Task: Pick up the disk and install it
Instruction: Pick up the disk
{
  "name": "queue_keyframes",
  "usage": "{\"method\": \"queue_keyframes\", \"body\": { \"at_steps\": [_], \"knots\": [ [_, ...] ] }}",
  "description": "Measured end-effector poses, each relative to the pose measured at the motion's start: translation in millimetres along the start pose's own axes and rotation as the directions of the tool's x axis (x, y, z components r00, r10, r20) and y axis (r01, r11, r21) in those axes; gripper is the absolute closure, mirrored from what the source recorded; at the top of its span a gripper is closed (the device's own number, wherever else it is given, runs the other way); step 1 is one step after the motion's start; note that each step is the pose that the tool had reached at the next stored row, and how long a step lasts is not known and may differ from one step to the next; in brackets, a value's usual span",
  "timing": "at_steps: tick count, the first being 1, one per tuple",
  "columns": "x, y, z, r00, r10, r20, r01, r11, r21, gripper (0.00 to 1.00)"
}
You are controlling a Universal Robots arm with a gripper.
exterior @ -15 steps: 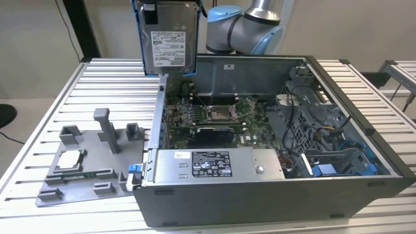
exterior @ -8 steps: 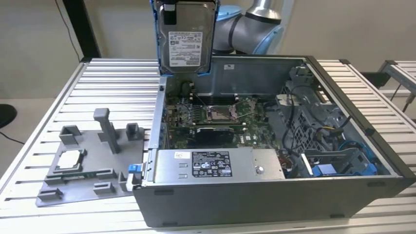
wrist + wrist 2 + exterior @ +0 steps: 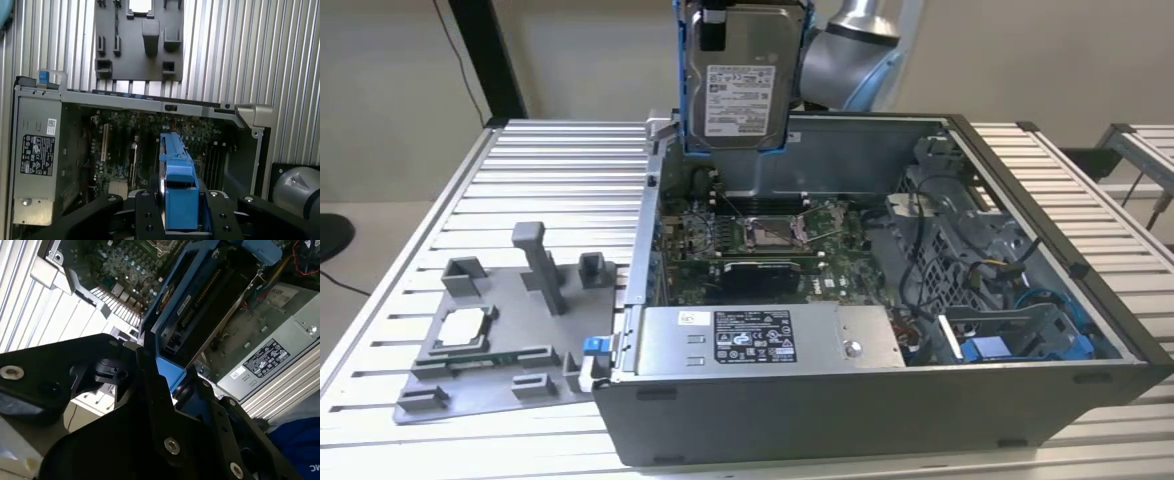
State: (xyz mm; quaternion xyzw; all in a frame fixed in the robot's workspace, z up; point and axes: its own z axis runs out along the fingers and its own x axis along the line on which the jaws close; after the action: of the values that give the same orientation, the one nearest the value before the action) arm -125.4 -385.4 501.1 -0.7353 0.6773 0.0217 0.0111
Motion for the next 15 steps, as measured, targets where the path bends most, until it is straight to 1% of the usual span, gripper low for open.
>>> {"method": "queue_keyframes", "body": {
  "at_steps": [15],
  "knots": [
    [5.6, -68.3, -1.2, 1.0, 0.0, 0.0002, 0.0, 1.0, -0.0028, 1.0]
  ]
}}
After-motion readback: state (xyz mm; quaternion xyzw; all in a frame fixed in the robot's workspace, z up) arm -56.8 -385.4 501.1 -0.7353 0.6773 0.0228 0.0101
